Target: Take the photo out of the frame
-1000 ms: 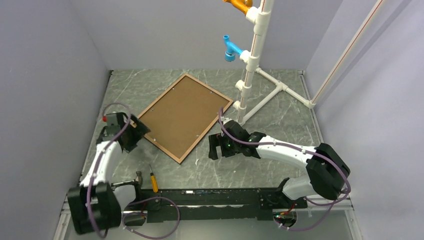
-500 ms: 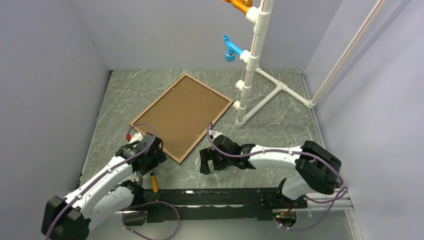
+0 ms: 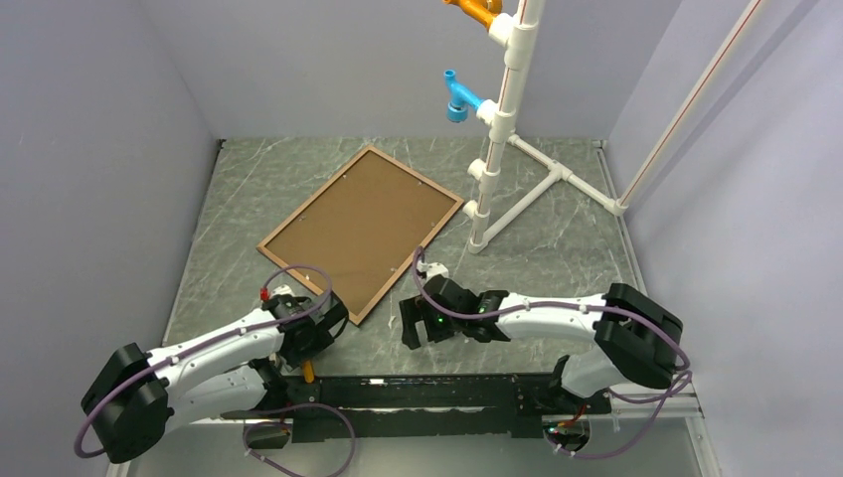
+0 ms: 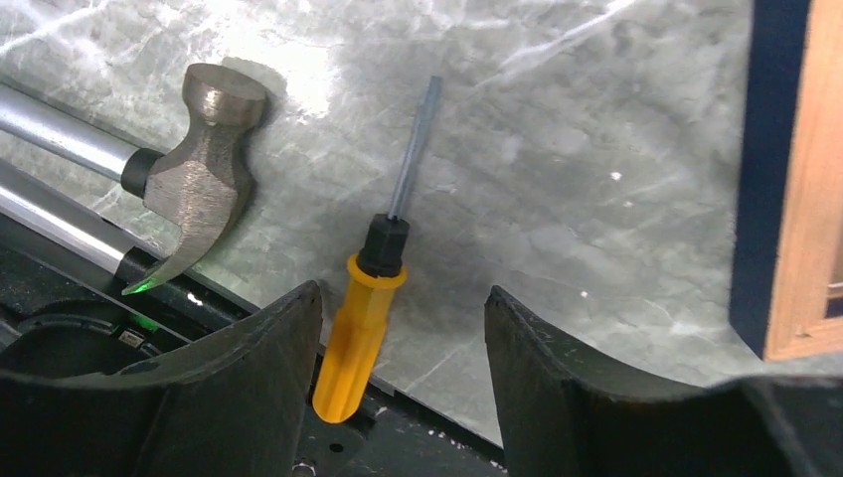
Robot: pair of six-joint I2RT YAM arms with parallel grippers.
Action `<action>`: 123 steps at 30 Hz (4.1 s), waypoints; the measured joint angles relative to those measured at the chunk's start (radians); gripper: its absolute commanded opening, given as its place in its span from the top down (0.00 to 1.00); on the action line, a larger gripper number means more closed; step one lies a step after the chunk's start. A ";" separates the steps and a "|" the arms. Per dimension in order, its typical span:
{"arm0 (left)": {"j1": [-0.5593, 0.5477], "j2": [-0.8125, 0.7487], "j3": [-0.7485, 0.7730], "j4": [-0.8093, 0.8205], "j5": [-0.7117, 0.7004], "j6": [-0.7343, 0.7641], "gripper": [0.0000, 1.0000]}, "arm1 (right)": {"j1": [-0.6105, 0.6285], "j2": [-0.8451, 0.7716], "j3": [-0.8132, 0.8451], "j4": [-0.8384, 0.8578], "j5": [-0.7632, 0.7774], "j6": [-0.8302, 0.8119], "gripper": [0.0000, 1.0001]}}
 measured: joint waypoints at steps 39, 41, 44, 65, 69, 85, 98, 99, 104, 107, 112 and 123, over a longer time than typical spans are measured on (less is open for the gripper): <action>0.061 -0.401 0.077 0.380 0.214 0.054 1.00 | 0.058 -0.248 -0.127 0.386 -0.105 -0.101 0.18; 0.090 -0.401 0.047 0.425 0.261 0.021 1.00 | 0.065 -0.212 -0.081 0.410 -0.104 -0.106 0.21; 0.127 -0.397 0.016 0.457 0.318 -0.013 1.00 | 0.074 -0.161 -0.030 0.422 -0.088 -0.107 0.25; 0.192 -0.365 -0.114 0.667 0.534 -0.123 1.00 | 0.120 0.029 0.109 0.348 0.051 -0.157 0.52; 0.193 -0.366 -0.124 0.669 0.528 -0.134 0.84 | 0.132 0.046 0.125 0.343 0.076 -0.161 1.00; 0.209 -0.521 -0.021 0.568 0.396 0.520 0.01 | -0.215 -0.087 0.073 0.172 -0.368 -0.233 1.00; 0.197 -0.054 0.211 0.747 0.979 1.128 0.16 | -0.303 -0.031 0.120 -0.116 -0.951 -0.472 1.00; 0.193 -0.027 0.212 0.754 1.020 1.147 0.17 | -0.302 -0.030 0.120 -0.120 -0.969 -0.476 1.00; 0.185 0.003 0.160 0.807 1.179 1.176 0.10 | -0.302 -0.033 0.118 -0.118 -1.001 -0.487 1.00; 0.155 0.003 0.119 0.848 1.228 1.164 0.10 | -0.302 -0.045 0.103 -0.103 -1.012 -0.486 1.00; 0.083 0.058 0.116 0.874 1.263 1.162 0.19 | -0.302 -0.081 0.075 -0.050 -1.040 -0.466 1.00; 0.077 0.072 0.107 0.917 1.294 1.145 0.94 | -0.303 -0.151 0.072 -0.022 -1.069 -0.464 0.62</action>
